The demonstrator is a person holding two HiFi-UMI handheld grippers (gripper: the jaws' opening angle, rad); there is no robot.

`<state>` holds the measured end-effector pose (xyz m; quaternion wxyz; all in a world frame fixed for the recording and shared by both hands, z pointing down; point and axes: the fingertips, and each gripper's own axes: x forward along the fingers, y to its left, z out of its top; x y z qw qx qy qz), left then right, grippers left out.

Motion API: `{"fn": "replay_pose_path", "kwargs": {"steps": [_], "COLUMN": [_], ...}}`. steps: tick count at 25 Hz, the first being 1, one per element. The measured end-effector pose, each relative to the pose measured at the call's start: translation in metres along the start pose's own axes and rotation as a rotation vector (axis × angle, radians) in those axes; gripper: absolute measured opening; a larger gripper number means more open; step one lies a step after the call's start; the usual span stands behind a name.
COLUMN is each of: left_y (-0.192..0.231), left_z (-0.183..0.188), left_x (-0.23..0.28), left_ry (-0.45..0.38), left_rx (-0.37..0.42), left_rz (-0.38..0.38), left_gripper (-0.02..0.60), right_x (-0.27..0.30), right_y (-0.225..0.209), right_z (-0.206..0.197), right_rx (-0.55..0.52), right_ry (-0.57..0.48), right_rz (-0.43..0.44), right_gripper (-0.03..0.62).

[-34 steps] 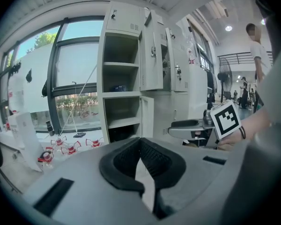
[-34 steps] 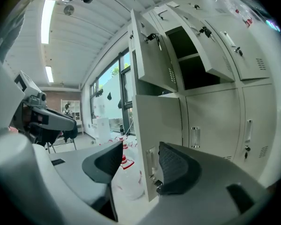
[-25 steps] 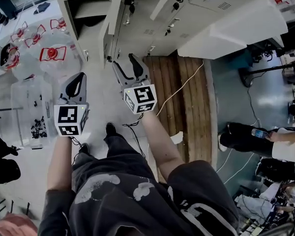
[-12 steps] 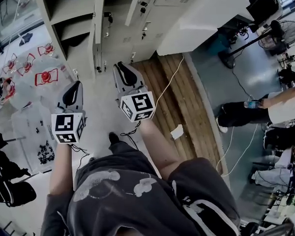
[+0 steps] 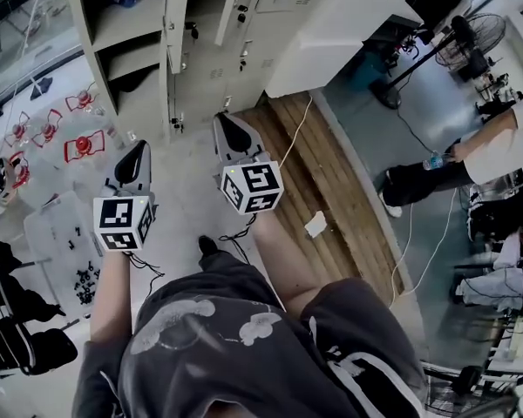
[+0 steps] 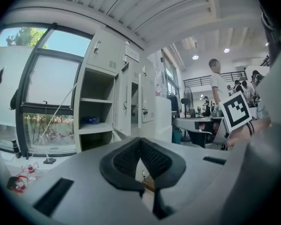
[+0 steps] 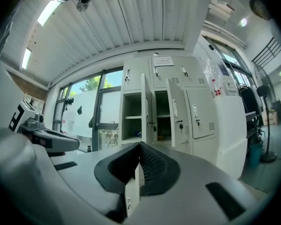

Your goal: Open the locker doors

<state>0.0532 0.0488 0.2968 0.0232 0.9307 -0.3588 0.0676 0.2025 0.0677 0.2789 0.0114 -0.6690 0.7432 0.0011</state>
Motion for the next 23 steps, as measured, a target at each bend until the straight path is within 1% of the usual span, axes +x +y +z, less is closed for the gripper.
{"fn": "replay_pose_path", "kwargs": {"steps": [7, 12, 18, 23], "left_y": [0.003, 0.013, 0.017, 0.026], "left_z": [-0.016, -0.035, -0.038, -0.043], "left_x": [-0.047, -0.074, -0.096, -0.11], "left_ry": [0.02, 0.04, 0.055, 0.044], "left_rx": [-0.019, -0.039, -0.05, -0.056], "left_rz": [-0.006, -0.006, -0.02, -0.035], "left_gripper": [0.009, 0.008, 0.008, 0.006], "right_x": [-0.042, -0.063, -0.078, -0.081], "right_y": [0.021, 0.045, 0.064, 0.081], "right_z": [-0.002, -0.013, -0.013, -0.015], "right_rx": [0.006, -0.001, -0.006, -0.013], "right_ry": [0.015, 0.028, 0.039, 0.04], "right_rz": [-0.062, -0.077, -0.089, -0.098], "right_gripper": [0.028, 0.028, 0.028, 0.028]}}
